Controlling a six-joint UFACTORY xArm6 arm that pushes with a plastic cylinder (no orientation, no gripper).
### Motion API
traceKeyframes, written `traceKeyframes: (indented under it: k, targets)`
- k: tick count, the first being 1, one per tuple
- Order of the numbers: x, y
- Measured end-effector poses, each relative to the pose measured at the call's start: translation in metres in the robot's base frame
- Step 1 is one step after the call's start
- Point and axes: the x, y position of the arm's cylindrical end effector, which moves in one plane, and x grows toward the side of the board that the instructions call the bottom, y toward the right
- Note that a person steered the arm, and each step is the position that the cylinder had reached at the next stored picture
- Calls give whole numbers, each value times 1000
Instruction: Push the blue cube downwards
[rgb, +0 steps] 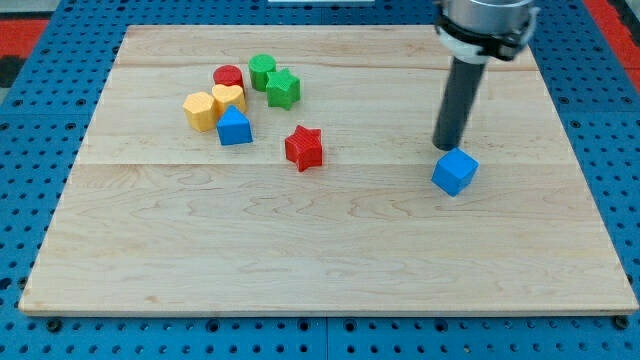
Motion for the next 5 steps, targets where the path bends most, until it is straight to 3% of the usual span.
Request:
traceKeyframes:
  k: [1,2,4,5]
  targets:
    - [63,-10]
    - [51,-12]
    - [-88,-142]
    - [-62,-218]
